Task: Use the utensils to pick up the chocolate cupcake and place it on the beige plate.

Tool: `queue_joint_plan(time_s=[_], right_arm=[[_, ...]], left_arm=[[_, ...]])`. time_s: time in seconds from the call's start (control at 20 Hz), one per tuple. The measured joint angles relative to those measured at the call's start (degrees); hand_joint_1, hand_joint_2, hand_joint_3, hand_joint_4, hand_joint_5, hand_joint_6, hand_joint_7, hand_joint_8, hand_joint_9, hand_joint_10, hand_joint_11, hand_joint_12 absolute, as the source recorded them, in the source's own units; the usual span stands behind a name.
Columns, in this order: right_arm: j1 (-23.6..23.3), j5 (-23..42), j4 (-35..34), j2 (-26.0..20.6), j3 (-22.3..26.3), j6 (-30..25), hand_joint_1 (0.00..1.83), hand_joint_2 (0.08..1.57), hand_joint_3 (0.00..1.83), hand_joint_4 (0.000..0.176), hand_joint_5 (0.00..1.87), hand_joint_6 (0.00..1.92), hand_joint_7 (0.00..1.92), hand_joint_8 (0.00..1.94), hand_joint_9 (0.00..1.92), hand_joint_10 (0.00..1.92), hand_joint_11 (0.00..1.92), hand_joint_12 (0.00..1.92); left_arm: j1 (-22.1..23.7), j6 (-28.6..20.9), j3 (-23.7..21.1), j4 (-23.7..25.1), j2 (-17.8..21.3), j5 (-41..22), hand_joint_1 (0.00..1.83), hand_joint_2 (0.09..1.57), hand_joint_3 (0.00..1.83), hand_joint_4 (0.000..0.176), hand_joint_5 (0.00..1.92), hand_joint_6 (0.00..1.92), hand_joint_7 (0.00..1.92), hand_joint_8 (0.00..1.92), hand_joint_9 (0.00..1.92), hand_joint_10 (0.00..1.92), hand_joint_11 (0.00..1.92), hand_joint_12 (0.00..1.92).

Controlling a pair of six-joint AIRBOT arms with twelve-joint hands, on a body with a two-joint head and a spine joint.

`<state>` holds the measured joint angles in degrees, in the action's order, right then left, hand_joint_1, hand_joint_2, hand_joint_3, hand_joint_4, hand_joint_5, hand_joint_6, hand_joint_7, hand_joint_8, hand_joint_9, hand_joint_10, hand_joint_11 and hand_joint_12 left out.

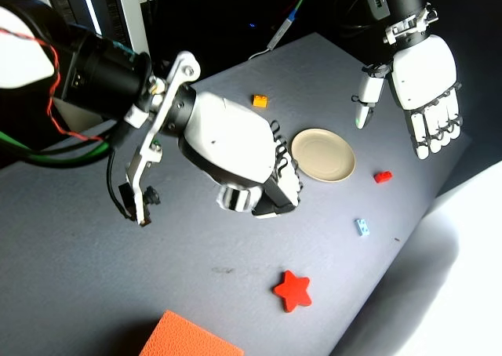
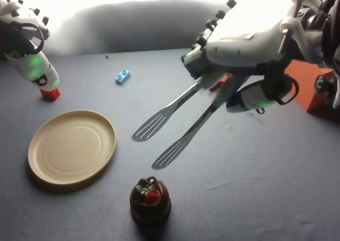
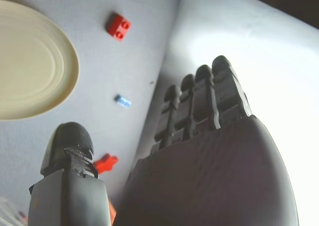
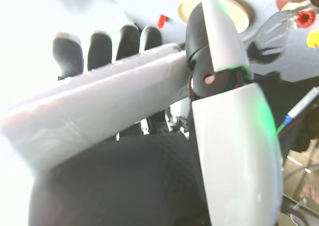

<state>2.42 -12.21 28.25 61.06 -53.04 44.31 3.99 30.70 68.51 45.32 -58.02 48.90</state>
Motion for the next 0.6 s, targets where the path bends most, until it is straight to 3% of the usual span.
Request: queue_joint_plan(time_s=[0.05, 0.1, 0.15, 0.2, 0.45, 0.5, 0.55, 0.6], right_arm=[[0.07, -0.07, -0.02, 0.02, 0.90, 0.37, 1.00, 1.32, 0.00, 0.000, 0.60, 1.54, 0.42, 1.42, 0.36, 1.71, 0.53, 1.92], [0.13, -0.13, -0.11, 0.02, 1.46, 0.55, 0.97, 1.25, 0.00, 0.000, 0.39, 1.27, 0.41, 1.41, 0.37, 1.68, 0.51, 1.92], [0.42, -0.07, -0.11, 0.13, 2.12, 0.83, 0.96, 1.32, 0.00, 0.000, 0.54, 1.51, 0.45, 1.38, 0.40, 1.68, 0.54, 1.92], [0.72, 0.17, -0.11, 0.15, 2.38, 0.98, 0.95, 1.34, 0.00, 0.000, 0.57, 1.57, 0.46, 1.37, 0.41, 1.68, 0.55, 1.92], [2.89, 0.44, 0.09, 1.16, 2.47, 2.01, 0.97, 1.34, 0.00, 0.000, 0.58, 1.58, 0.45, 1.39, 0.41, 1.68, 0.53, 1.92], [3.63, 0.39, 0.04, 1.68, 2.36, 2.29, 0.92, 1.27, 0.00, 0.000, 0.41, 1.25, 0.45, 1.33, 0.38, 1.63, 0.47, 1.92], [3.87, 0.28, 0.00, 1.88, 2.34, 2.40, 0.96, 1.32, 0.00, 0.000, 0.55, 1.51, 0.46, 1.32, 0.38, 1.64, 0.47, 1.92], [4.28, 0.42, 0.00, 2.27, 2.16, 2.47, 0.96, 1.33, 0.00, 0.000, 0.57, 1.56, 0.47, 1.31, 0.39, 1.64, 0.48, 1.92]], left_arm=[[0.00, 0.09, 0.00, 0.02, 0.00, 0.00, 0.29, 1.14, 0.00, 0.000, 0.00, 0.00, 0.00, 0.00, 0.01, 0.00, 0.00, 0.00], [0.00, 0.11, -0.02, 0.00, 0.00, -0.04, 0.29, 1.14, 0.00, 0.000, 0.01, 0.00, 0.00, 0.00, 0.02, 0.01, 0.01, 0.00], [0.00, 0.11, 0.00, 0.00, 0.00, 0.02, 0.30, 1.13, 0.00, 0.000, 0.01, 0.00, 0.01, 0.00, 0.02, 0.01, 0.02, 0.01], [0.00, 0.13, 0.00, 0.00, 0.00, 0.04, 0.30, 1.13, 0.00, 0.000, 0.02, 0.00, 0.01, 0.00, 0.02, 0.01, 0.02, 0.01], [0.00, 0.13, 0.00, 0.00, 0.00, 0.02, 0.30, 1.14, 0.00, 0.000, 0.00, 0.00, 0.00, 0.00, 0.01, 0.00, 0.00, 0.00], [0.00, 0.13, 0.00, 0.00, 0.00, -0.02, 0.28, 1.14, 0.00, 0.000, 0.00, 0.00, 0.01, 0.00, 0.02, 0.00, 0.00, 0.00], [0.00, 0.13, 0.00, 0.00, 0.00, -0.04, 0.29, 1.14, 0.00, 0.000, 0.00, 0.00, 0.00, 0.00, 0.01, 0.00, 0.00, 0.00], [0.00, 0.13, 0.00, 0.00, 0.00, -0.02, 0.28, 1.14, 0.00, 0.000, 0.00, 0.00, 0.00, 0.00, 0.02, 0.01, 0.02, 0.01]])
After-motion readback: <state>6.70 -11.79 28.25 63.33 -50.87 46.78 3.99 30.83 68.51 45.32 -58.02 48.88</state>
